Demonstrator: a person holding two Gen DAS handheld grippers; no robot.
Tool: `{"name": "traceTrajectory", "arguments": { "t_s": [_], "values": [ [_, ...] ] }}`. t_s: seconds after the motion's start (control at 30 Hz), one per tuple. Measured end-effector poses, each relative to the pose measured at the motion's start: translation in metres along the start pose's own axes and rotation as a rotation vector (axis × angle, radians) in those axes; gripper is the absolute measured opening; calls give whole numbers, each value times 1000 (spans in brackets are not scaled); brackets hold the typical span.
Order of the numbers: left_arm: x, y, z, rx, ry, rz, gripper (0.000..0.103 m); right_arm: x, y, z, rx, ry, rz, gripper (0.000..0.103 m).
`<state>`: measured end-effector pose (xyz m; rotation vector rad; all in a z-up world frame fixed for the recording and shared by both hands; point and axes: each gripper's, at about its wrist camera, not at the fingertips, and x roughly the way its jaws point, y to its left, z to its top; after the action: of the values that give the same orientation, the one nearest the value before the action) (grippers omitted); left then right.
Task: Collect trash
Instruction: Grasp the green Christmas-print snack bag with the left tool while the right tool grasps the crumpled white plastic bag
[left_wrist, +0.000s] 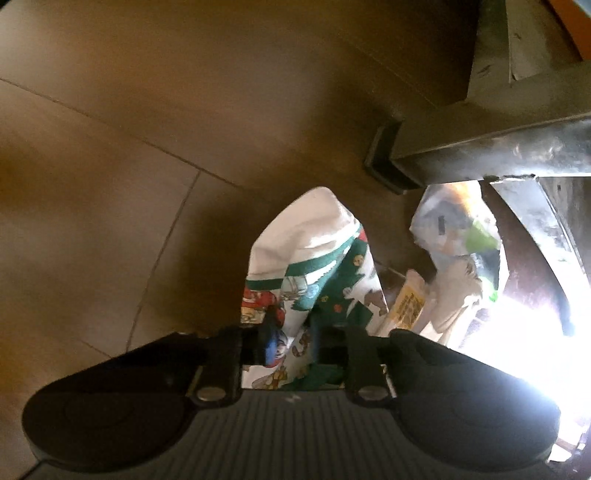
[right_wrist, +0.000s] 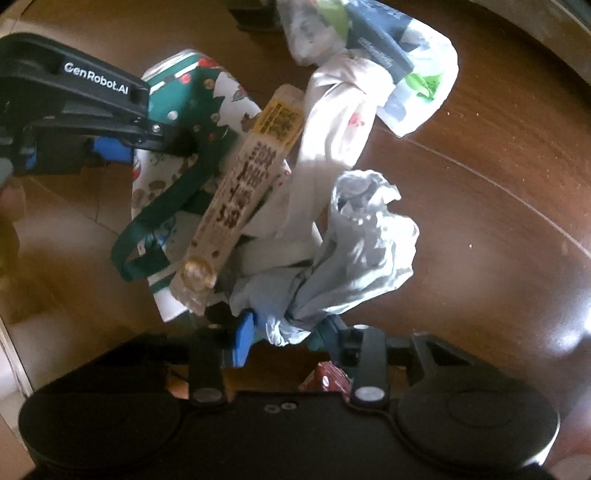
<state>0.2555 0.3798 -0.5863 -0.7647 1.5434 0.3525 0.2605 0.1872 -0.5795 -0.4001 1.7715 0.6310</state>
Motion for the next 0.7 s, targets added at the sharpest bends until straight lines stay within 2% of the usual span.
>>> {"name": "traceTrajectory", "arguments": {
  "t_s": [0.07, 0.17, 0.37, 0.57, 0.7],
  "values": [
    [-4, 0, -3, -18, -8, 5, 8, -5, 4, -4, -41, -13, -12, 26],
    [-15, -2, -7, 13, -34, 1, 5, -19, 3, -16, -69, -34, -33, 23],
    [-47, 14, -26, -17, -89, 0, 4, -56, 0, -41, -111, -108, -41, 21],
    [-102, 26, -46, -13, -210, 42, 4, -111, -11, -62, -114, -191, -46, 21],
    [-150, 42, -44, -44, -280, 47, 4, -162, -9, -70, -137, -273, -82, 20]
  ]
}}
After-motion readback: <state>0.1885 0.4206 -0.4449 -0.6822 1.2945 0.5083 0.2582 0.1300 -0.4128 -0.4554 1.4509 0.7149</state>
